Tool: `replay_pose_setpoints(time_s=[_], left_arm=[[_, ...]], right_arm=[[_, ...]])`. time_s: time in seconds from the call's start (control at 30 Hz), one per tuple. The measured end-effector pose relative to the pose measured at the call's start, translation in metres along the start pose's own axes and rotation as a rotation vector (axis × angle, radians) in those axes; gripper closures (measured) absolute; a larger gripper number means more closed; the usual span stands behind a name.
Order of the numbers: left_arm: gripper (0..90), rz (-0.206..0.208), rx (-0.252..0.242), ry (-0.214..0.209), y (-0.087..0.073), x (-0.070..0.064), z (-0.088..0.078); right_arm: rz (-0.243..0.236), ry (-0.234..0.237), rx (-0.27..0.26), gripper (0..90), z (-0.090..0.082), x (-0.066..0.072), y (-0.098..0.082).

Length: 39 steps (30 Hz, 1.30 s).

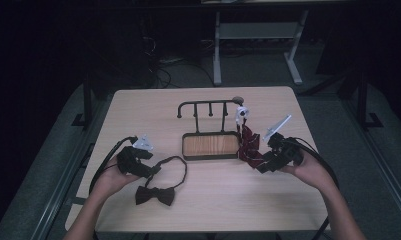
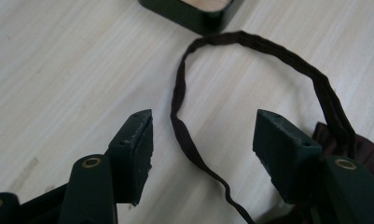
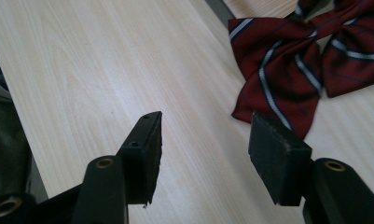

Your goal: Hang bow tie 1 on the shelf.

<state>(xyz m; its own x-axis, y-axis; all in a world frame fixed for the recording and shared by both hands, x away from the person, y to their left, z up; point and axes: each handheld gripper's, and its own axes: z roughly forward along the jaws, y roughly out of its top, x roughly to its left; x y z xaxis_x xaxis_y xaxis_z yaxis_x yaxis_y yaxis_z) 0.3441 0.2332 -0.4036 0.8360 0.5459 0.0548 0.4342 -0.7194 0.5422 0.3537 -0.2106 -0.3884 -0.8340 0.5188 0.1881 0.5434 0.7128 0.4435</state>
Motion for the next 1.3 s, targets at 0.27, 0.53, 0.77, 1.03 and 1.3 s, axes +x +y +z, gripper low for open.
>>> replay_pose_setpoints(time_s=[0.27,0.53,0.77,1.03,1.3], left_arm=[[42.5,0.063,0.053,-0.006,0.017,0.000,0.004],[44.9,0.082,0.088,-0.010,0.025,0.001,0.012],[47.4,0.085,0.121,-0.018,0.033,0.007,0.022],[56.7,0.037,0.156,-0.058,0.032,0.018,0.036],[61.6,0.029,0.203,-0.056,0.029,0.029,0.045]], right_arm=[[0.002,0.000,-0.009,42.8,0.006,0.004,-0.013],[-0.006,-0.011,-0.011,42.1,0.011,0.010,-0.026],[-0.005,-0.015,-0.021,41.6,0.016,0.012,-0.035],[0.003,-0.019,-0.008,40.1,0.021,0.013,-0.042],[0.008,-0.017,-0.003,39.3,0.024,0.013,-0.046]])
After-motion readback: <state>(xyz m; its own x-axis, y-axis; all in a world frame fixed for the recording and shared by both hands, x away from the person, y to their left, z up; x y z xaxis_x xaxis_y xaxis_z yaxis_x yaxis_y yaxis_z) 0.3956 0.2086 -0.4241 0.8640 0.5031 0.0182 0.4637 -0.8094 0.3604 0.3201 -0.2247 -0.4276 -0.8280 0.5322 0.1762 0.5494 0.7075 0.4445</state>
